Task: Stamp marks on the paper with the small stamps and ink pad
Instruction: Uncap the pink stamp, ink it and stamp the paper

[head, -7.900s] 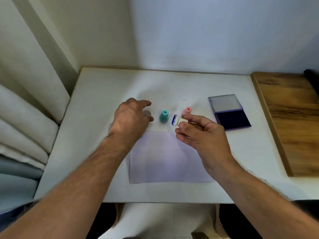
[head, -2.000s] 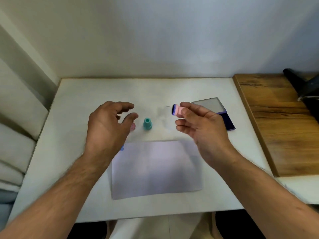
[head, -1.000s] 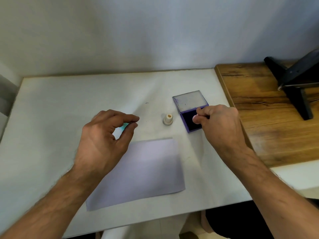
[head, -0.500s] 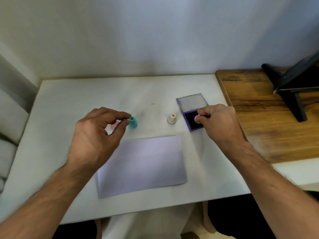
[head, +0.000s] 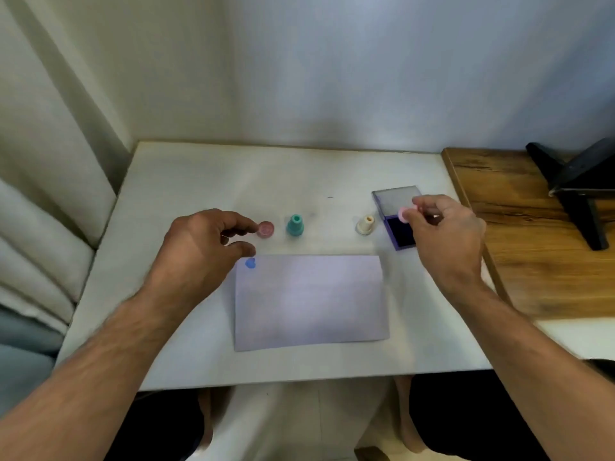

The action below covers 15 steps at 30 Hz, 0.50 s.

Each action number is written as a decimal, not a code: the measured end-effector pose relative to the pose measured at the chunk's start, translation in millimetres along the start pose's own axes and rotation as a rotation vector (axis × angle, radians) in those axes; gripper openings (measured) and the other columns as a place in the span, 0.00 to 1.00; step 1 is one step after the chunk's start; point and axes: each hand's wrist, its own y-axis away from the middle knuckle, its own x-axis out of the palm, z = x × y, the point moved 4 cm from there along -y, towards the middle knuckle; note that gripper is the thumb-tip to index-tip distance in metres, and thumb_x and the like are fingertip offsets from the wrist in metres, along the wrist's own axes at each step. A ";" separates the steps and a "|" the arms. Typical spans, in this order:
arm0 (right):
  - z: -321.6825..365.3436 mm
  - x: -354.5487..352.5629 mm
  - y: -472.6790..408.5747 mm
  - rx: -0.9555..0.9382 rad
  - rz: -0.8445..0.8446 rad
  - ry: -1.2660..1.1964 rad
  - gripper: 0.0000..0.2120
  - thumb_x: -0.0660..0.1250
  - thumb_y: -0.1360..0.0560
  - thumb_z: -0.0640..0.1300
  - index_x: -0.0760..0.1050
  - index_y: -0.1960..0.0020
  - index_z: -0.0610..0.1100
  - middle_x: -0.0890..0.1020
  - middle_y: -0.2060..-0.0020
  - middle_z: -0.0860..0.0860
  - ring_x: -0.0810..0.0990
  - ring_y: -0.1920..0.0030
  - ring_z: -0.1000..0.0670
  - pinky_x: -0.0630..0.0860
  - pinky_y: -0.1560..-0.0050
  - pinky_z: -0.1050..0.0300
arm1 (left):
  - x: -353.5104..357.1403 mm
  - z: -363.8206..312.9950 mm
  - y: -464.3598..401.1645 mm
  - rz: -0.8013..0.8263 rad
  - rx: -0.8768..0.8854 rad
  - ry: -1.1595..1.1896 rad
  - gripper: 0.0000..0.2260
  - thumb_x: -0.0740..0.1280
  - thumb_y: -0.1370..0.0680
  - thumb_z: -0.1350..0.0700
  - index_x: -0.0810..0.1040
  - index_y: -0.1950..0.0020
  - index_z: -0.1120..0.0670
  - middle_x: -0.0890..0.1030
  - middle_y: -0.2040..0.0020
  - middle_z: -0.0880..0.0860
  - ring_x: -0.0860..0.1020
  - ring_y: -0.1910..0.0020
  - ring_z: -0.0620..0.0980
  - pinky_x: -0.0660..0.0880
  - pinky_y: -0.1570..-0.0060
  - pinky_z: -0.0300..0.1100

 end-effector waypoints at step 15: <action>72.0 120.9 106.1 0.325 0.434 -0.820 0.07 0.68 0.25 0.34 0.83 0.50 0.41 0.85 0.65 0.47 0.80 0.67 0.51 0.79 0.62 0.57 | 16.0 32.0 -6.8 0.120 -0.066 -0.027 0.16 0.79 0.34 0.57 0.85 0.48 0.45 0.84 0.54 0.46 0.81 0.52 0.46 0.76 0.47 0.39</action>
